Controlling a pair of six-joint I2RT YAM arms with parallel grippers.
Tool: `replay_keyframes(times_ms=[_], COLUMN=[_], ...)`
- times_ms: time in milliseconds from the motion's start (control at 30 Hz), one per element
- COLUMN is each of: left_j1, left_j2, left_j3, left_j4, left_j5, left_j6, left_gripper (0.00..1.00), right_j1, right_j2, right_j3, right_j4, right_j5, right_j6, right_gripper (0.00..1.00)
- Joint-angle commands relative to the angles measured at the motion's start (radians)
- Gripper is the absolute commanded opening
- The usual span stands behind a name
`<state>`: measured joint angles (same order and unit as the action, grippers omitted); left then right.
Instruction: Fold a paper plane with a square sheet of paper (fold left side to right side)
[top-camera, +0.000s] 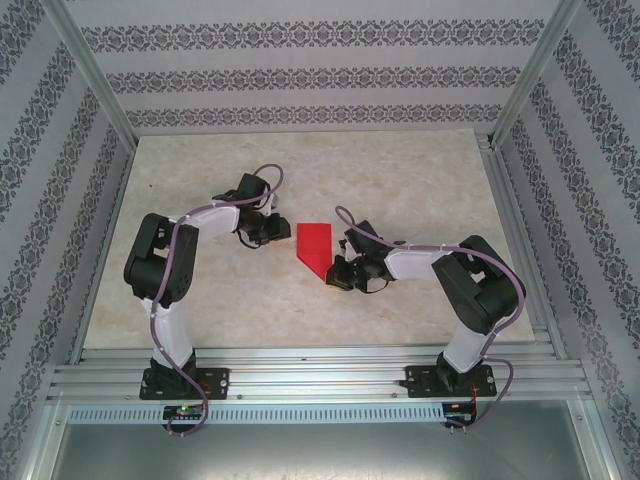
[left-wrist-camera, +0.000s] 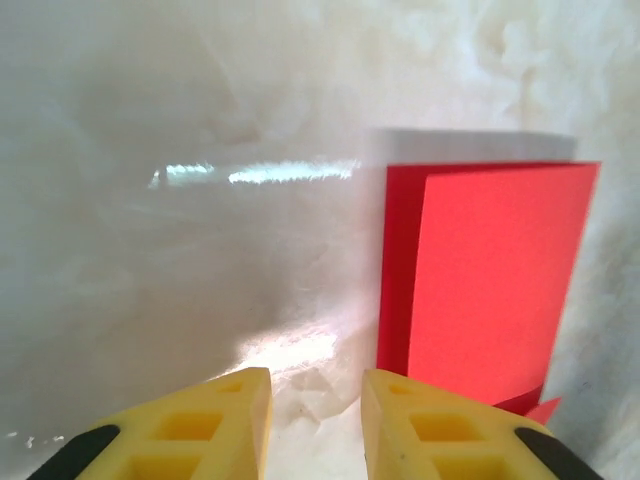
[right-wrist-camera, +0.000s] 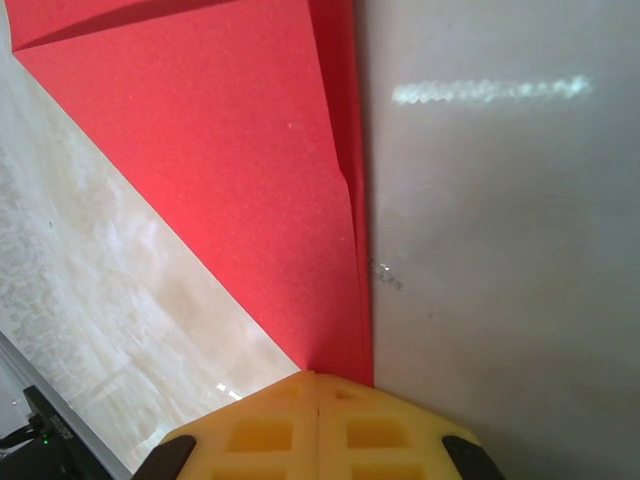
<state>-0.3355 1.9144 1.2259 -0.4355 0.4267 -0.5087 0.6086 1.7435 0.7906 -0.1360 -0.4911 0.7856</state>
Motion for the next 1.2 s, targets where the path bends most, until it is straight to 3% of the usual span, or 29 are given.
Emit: replay_keyframes(times_ms=[0,167,333,567,833,1167], left_j1=[-0.026,-0.134,-0.211,-0.215,-0.221,-0.229], left_j2=[-0.108,-0.135,-0.062,0.056,0.081,0.09], left_j3=[-0.037,-0.078,-0.058,-0.045,-0.098,-0.115], left_j4=[0.037,0.097,0.116,0.114,0.11,0.125], left_j5=[0.03,0.091,0.087,0.053,-0.007,-0.009], left_j6=[0.009,-0.027,-0.041,-0.039,-0.033,-0.041], left_gripper=[0.31,0.29,0.28,0.26,0.25,0.24], right_j1=[0.006,0.006,0.007,0.009,0.021,0.054], right_j2=[0.058,0.063,0.065,0.026,-0.078,-0.003], right_j3=[-0.039,-0.03,-0.022,-0.008,0.05,0.127], right_j4=[-0.192,-0.201,-0.206,-0.196,-0.162,-0.098], right_j5=[0.118,0.12,0.123,0.123,0.129,0.157], right_j6=[-0.022,-0.027,-0.027,-0.013,0.082,0.151], right_gripper=[0.0,0.0,0.0,0.0,0.0,0.0])
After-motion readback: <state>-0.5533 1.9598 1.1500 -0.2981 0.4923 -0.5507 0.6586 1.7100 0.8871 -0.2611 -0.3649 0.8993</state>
